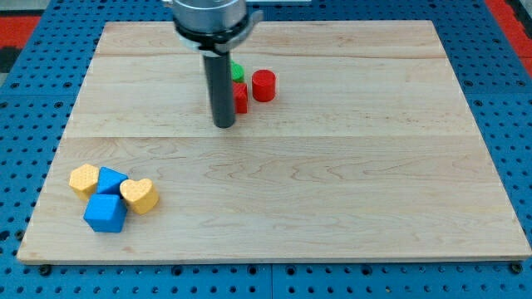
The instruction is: Push the red blocks towards the top right of the board
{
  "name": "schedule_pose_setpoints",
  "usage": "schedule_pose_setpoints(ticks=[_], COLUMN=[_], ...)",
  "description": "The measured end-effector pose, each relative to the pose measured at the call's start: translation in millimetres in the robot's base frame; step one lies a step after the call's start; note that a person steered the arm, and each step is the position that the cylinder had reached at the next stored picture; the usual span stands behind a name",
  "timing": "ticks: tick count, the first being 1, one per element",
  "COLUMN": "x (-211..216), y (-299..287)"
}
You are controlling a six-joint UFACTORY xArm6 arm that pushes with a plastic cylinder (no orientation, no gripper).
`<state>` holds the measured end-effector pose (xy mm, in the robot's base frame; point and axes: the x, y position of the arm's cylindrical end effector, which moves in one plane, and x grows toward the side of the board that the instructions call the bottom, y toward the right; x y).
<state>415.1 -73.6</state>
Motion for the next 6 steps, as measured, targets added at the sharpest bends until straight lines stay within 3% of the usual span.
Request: schedule_pose_setpoints(ticks=[2, 4, 6], x=[-38.4, -47.8, -63.0], y=[13.2, -3.4, 109.1])
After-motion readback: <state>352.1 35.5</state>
